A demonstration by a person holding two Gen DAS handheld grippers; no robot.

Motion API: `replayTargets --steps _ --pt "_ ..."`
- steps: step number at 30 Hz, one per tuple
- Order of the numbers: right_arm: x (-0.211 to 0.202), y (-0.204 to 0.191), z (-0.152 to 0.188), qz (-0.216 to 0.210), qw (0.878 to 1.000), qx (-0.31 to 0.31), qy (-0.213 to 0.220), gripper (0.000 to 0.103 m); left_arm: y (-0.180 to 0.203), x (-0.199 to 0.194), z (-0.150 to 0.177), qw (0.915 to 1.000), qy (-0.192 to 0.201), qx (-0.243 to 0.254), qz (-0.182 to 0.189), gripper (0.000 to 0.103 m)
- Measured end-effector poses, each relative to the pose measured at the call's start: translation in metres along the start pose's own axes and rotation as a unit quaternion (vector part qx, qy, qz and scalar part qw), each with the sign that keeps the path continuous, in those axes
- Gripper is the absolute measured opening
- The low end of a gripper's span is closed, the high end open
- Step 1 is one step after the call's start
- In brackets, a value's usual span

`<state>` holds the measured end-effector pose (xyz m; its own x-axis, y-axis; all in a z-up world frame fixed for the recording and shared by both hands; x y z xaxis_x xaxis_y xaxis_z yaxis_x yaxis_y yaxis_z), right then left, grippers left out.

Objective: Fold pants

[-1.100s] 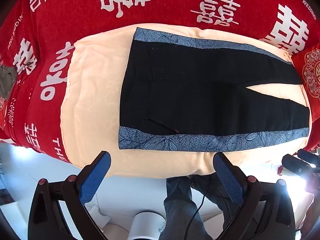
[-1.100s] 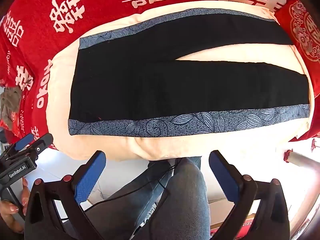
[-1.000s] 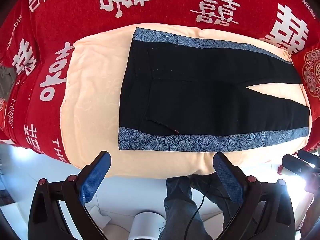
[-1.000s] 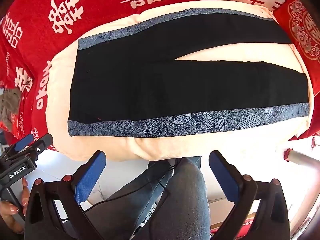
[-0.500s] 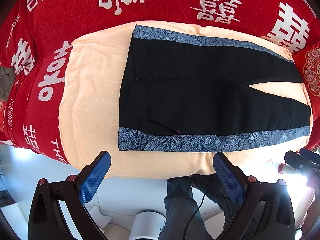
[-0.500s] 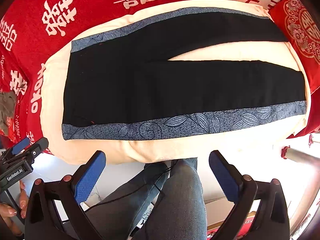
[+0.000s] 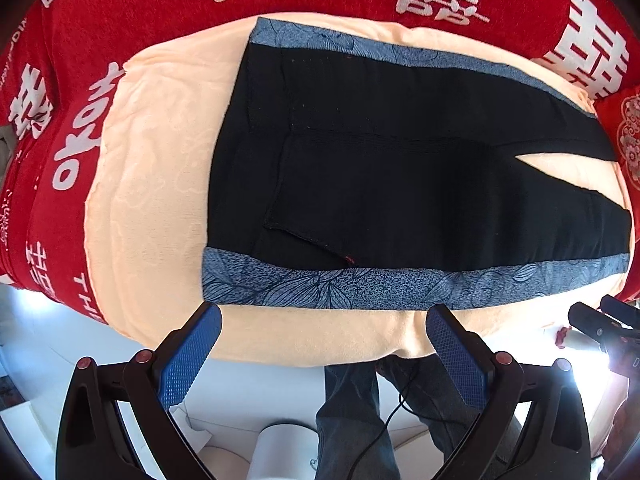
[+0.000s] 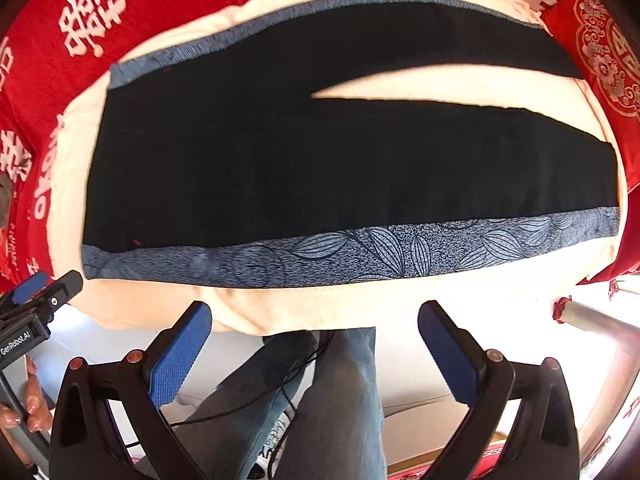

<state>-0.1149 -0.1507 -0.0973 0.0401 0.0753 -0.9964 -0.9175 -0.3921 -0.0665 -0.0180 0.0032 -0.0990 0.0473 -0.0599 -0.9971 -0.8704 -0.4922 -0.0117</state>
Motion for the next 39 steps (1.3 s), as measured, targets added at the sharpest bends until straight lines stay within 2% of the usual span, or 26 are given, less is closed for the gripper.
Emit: replayTargets --steps 13,24,27,29,30,32,34,36,37,38,39 --pt "0.042 0.0 -0.005 -0.015 1.0 -0.005 -0.007 0.103 0.007 0.029 -0.011 0.9992 0.028 -0.02 0.021 0.103" --pt "0.048 -0.004 -0.001 -0.022 0.999 -0.001 -0.026 0.103 -0.009 0.037 -0.014 0.9984 0.033 -0.039 0.025 0.103" --pt "0.048 -0.005 0.0 -0.036 0.999 0.004 -0.028 0.103 -0.012 0.039 -0.013 0.9983 0.034 -0.04 0.027 0.103" --pt "0.047 -0.008 0.0 -0.072 0.997 0.018 -0.03 0.103 -0.013 0.04 -0.011 0.998 0.037 -0.042 0.031 0.103" --pt "0.046 -0.011 0.002 -0.11 0.993 0.03 -0.038 0.103 -0.014 0.04 -0.01 0.9975 0.04 -0.045 0.037 0.103" --pt "0.044 -0.019 0.011 -0.193 0.977 0.052 -0.068 0.103 -0.017 0.041 -0.006 0.9959 0.046 -0.056 0.055 0.103" --pt "0.048 -0.026 0.018 -0.275 0.954 0.077 -0.096 0.103 -0.02 0.042 0.0 0.993 0.054 -0.071 0.078 0.103" --pt "0.059 -0.032 0.025 -0.306 0.941 0.09 -0.115 0.101 -0.023 0.044 0.005 0.9895 0.061 -0.085 0.1 0.103" --pt "0.067 -0.036 0.03 -0.319 0.935 0.093 -0.123 0.093 -0.025 0.046 0.008 0.9878 0.063 -0.089 0.111 0.103" --pt "0.075 -0.04 0.036 -0.325 0.931 0.097 -0.133 0.078 -0.026 0.049 0.011 0.9865 0.062 -0.092 0.12 0.103" --pt "0.086 -0.041 0.04 -0.329 0.928 0.101 -0.14 0.071 -0.027 0.051 0.013 0.9857 0.062 -0.093 0.126 0.103"
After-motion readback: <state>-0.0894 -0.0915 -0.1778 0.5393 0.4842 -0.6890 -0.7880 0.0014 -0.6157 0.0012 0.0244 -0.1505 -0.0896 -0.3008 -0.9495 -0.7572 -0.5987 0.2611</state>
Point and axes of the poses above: each gripper's, at about its wrist camera, not at the fingertips, and x roughly the way its jaws point, y to its right, z to its underside, the point moved 6 cm from there along x, roughly the way its jaws point, and after that the axes turned 14 degrees about x, right-handed, at the moved point
